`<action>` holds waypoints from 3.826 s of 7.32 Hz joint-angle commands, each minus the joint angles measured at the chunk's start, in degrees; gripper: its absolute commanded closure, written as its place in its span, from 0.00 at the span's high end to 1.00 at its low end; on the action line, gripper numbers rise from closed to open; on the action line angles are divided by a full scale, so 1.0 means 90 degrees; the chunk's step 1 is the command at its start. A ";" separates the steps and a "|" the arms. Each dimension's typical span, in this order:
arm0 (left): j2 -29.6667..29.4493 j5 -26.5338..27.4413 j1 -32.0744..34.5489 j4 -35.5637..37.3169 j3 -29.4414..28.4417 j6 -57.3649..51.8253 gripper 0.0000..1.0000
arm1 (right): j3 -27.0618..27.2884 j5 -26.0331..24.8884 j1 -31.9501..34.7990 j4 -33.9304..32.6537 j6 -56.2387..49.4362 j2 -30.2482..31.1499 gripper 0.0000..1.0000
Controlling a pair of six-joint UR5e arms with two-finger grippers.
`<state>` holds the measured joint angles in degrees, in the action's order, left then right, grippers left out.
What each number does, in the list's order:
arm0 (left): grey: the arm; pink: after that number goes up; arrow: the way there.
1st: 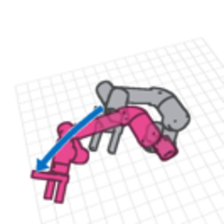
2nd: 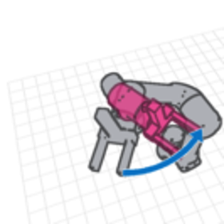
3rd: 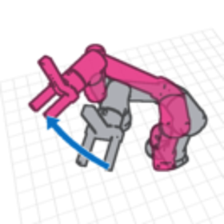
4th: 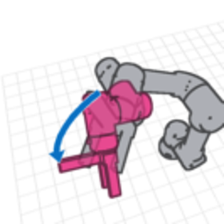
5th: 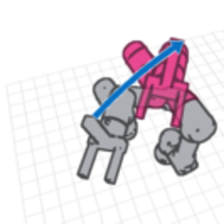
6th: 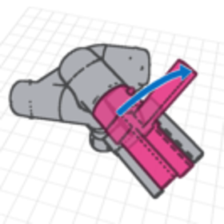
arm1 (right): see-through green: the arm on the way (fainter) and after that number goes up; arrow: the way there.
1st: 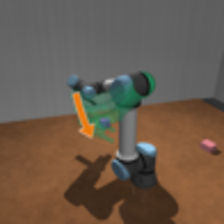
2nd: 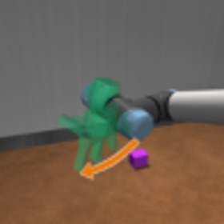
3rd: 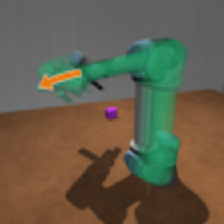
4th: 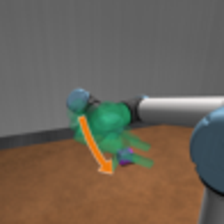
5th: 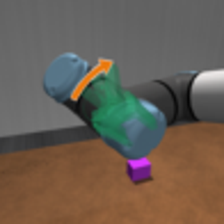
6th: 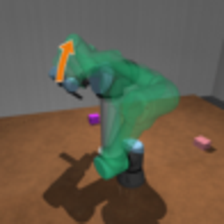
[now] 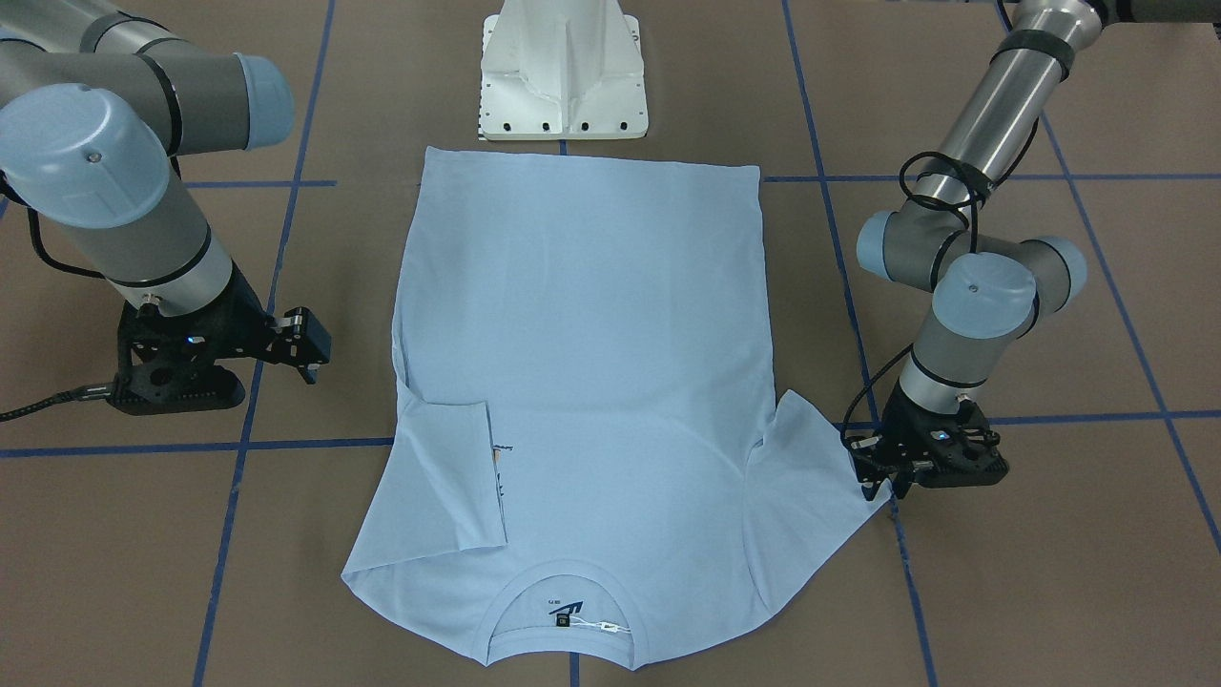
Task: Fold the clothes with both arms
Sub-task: 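Grasp the sleeve nearest the left gripper, then fold the sleeve with the left gripper inward across the chest, then release the sleeve with the left gripper while the right gripper moves to the hem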
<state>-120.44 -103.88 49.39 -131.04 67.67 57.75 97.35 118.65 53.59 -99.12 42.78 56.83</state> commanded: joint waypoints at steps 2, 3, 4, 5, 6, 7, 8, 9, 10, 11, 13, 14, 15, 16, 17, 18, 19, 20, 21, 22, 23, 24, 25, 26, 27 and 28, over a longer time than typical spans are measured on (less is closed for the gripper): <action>-0.0026 -0.0010 0.0000 0.0039 0.0059 -0.0011 0.00 | -0.0036 0.0019 0.0032 0.0056 -0.0017 -0.0006 1.00; -0.0036 -0.0020 0.0000 0.0078 0.0107 -0.0011 0.00 | -0.0036 0.0020 0.0041 0.0056 -0.0037 -0.0006 1.00; -0.0075 -0.0020 0.0000 0.0175 0.0321 0.0028 0.00 | -0.0036 0.0010 0.0051 0.0056 -0.0056 -0.0006 1.00; -0.0346 -0.0020 0.0000 0.0514 0.0400 0.0086 0.00 | -0.0036 0.0029 0.0061 0.0056 -0.0066 0.0004 1.00; -0.0793 -0.0010 -0.0010 0.1213 0.0410 0.0106 0.00 | -0.0036 0.0029 0.0061 0.0056 -0.0047 -0.0006 1.00; -0.1136 0.0000 -0.0290 0.1365 0.0333 0.0812 0.00 | -0.0026 0.0039 0.0061 0.0056 -0.0018 0.0004 1.00; -0.1729 0.0009 -0.0564 0.1377 -0.0122 0.1274 0.00 | -0.0026 0.0039 0.0061 0.0056 -0.0008 0.0004 1.00; -0.2306 0.0009 -0.0779 0.1357 -0.0736 0.1771 0.00 | -0.0026 0.0039 0.0071 0.0056 -0.0027 0.0014 1.00; -0.2698 0.0009 -0.0936 0.1357 -0.0993 0.1970 0.00 | -0.0026 0.0039 0.0080 0.0056 -0.0027 0.0014 1.00; -0.2731 0.0009 -0.0928 0.1309 -0.1034 0.1972 0.00 | -0.0026 0.0039 0.0081 0.0056 -0.0017 0.0033 1.00; -0.2731 0.0379 -0.0898 0.0930 -0.1229 0.1952 0.00 | -0.0026 0.0039 0.0081 0.0056 0.0002 0.0063 1.00; -0.2702 0.0400 -0.0879 0.0899 -0.1298 0.1894 0.89 | -0.0026 0.0039 0.0071 0.0056 0.0022 0.0063 1.00; -0.2712 0.0390 -0.0811 0.0898 -0.1308 0.1855 1.00 | -0.0026 0.0039 0.0071 0.0056 0.0022 0.0063 1.00; -0.2722 0.0332 -0.0723 0.0753 -0.1308 0.1855 1.00 | -0.0036 0.0039 0.0071 0.0056 0.0012 0.0063 1.00; -0.2722 0.0129 -0.0578 0.0413 -0.1298 0.1845 1.00 | -0.0036 0.0039 0.0071 0.0056 0.0012 0.0063 1.00; -0.2712 -0.0144 -0.0479 0.0323 -0.1279 0.1816 1.00 | -0.0026 0.0049 0.0071 0.0056 0.0022 0.0053 1.00; -0.2499 -0.0369 -0.0459 0.0409 -0.1028 0.1554 1.00 | 0.0022 0.0117 0.0080 0.0046 0.0041 0.0063 1.00; -0.1743 -0.0710 -0.0469 0.0449 -0.0184 0.1484 1.00 | 0.0052 0.0272 0.0071 0.0056 0.0186 0.0082 1.00; -0.1059 -0.0732 -0.0469 0.0739 0.0666 0.1435 1.00 | 0.0304 0.0264 0.0051 0.0056 0.0410 0.0295 1.00; -0.0646 -0.0733 -0.0459 0.1486 0.1583 0.1038 1.00 | 0.0915 0.0254 -0.0161 0.0133 0.1021 0.0790 1.00; -0.0274 -0.0723 -0.0449 0.2142 0.2424 0.0580 1.00 | 0.1434 0.0157 -0.0628 0.0791 0.1656 0.1520 1.00; 0.0339 -0.0723 -0.0430 0.2322 0.3167 0.0353 1.00 | 0.1787 -0.0240 -0.1212 0.2210 0.2619 0.2398 1.00; 0.0828 -0.0733 -0.0420 0.2334 0.3696 0.0225 1.00 | 0.1984 -0.1085 -0.2059 0.3152 0.3702 0.2899 1.00; 0.1113 -0.0733 -0.0401 0.2343 0.4021 0.0088 1.00 | 0.2285 -0.1954 -0.2948 0.3152 0.4100 0.3049 1.00; 0.1165 -0.0723 -0.0400 0.2344 0.4063 0.0077 1.00 | 0.2491 -0.2108 -0.3421 0.2842 0.4471 0.3032 1.00; 0.1175 -0.0733 -0.0400 0.2344 0.4082 0.0077 1.00 | 0.2726 -0.2399 -0.3996 0.2046 0.4707 0.2935 1.00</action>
<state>-110.68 -110.44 45.75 -110.02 103.47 58.73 119.18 100.85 24.39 -74.92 81.39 83.46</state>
